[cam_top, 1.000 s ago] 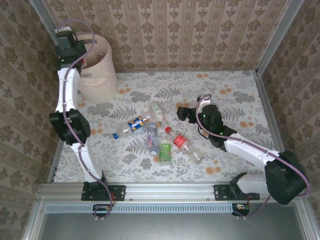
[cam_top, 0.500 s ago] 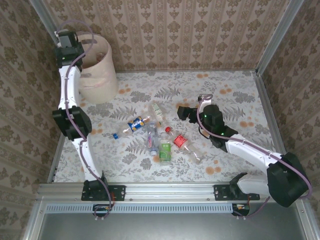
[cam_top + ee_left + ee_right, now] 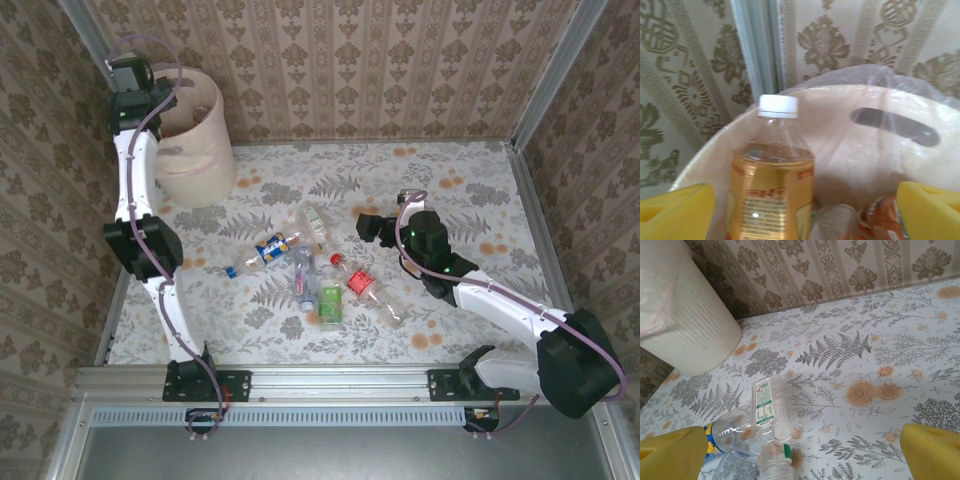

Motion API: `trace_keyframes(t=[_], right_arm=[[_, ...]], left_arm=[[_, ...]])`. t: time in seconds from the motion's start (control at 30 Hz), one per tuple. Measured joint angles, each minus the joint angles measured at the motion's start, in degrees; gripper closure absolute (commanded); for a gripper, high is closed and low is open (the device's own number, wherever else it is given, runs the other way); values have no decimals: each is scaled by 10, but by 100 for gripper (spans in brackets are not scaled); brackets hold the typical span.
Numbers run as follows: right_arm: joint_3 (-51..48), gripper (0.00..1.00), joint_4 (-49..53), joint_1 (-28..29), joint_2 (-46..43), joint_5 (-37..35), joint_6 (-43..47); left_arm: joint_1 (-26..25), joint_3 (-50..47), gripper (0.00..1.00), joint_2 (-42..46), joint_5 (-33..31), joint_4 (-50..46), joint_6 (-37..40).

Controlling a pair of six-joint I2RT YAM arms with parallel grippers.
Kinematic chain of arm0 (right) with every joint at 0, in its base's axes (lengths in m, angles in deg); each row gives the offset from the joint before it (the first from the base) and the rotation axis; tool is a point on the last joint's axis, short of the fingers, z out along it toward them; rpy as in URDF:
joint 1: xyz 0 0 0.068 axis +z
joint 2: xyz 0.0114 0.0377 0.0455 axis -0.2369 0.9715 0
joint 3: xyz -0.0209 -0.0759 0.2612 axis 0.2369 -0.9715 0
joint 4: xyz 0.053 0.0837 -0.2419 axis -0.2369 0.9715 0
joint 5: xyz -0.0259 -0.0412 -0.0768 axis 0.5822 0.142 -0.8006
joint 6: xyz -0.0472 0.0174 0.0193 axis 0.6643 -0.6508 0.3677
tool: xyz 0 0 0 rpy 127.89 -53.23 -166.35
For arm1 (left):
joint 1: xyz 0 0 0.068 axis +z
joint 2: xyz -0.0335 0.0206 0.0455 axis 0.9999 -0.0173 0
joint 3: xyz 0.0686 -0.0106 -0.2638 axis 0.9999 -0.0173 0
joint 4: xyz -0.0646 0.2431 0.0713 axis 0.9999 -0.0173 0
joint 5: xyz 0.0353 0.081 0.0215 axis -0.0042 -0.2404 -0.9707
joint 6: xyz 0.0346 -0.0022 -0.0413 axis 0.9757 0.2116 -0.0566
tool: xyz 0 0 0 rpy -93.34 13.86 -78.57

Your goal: Put the plastic bottles in the bin

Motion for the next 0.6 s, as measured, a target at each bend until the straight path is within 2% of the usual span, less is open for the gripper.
trace_keyframes(t=[0.2,0.43,0.6], right_arm=[[0,0,0,-1,1,-9,0],[0,0,0,-2,3,-9,-1],[-5,0,-2,-2,4,-10,-1]], left_arm=[[-1,-33,0,67,74,-5,-19],[-19,-206,0,240,154,37,-20],[-28,-315,0,322,205,62,-18]])
